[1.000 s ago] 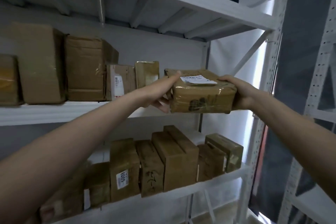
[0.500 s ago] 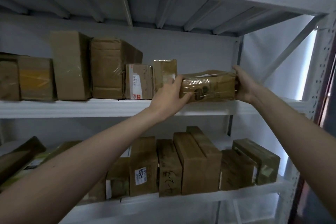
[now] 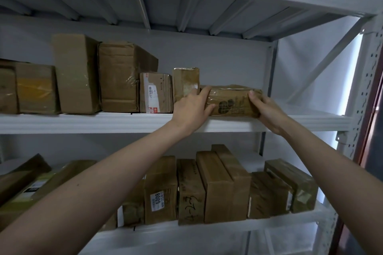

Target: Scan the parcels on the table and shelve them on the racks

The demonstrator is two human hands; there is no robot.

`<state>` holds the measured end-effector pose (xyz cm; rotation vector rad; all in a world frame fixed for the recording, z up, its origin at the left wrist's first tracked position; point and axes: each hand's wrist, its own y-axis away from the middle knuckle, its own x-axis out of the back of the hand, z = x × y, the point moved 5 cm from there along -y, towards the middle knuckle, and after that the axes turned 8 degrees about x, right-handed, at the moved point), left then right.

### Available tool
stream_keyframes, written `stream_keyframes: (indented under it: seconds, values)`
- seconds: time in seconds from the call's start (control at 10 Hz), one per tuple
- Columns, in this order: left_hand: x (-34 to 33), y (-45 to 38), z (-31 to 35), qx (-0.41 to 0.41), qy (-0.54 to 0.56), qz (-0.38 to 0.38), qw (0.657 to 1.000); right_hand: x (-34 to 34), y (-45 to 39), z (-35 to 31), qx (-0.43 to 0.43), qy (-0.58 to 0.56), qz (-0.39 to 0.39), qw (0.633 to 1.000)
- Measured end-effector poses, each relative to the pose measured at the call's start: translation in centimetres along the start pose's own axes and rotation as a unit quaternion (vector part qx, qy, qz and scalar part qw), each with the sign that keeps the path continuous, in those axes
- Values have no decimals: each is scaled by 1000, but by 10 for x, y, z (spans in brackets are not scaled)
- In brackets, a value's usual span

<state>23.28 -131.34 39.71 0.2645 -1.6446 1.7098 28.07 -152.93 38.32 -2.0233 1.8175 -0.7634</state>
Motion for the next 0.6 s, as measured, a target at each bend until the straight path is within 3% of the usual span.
stream_keyframes:
  seconds: [0.4, 0.6]
  values:
    - [-9, -7, 0, -17, -68, 3, 998, 4, -1, 23, 69, 138, 82, 985]
    - [-9, 7, -15, -40, -51, -7, 998, -1, 13, 24, 89, 188, 188, 960]
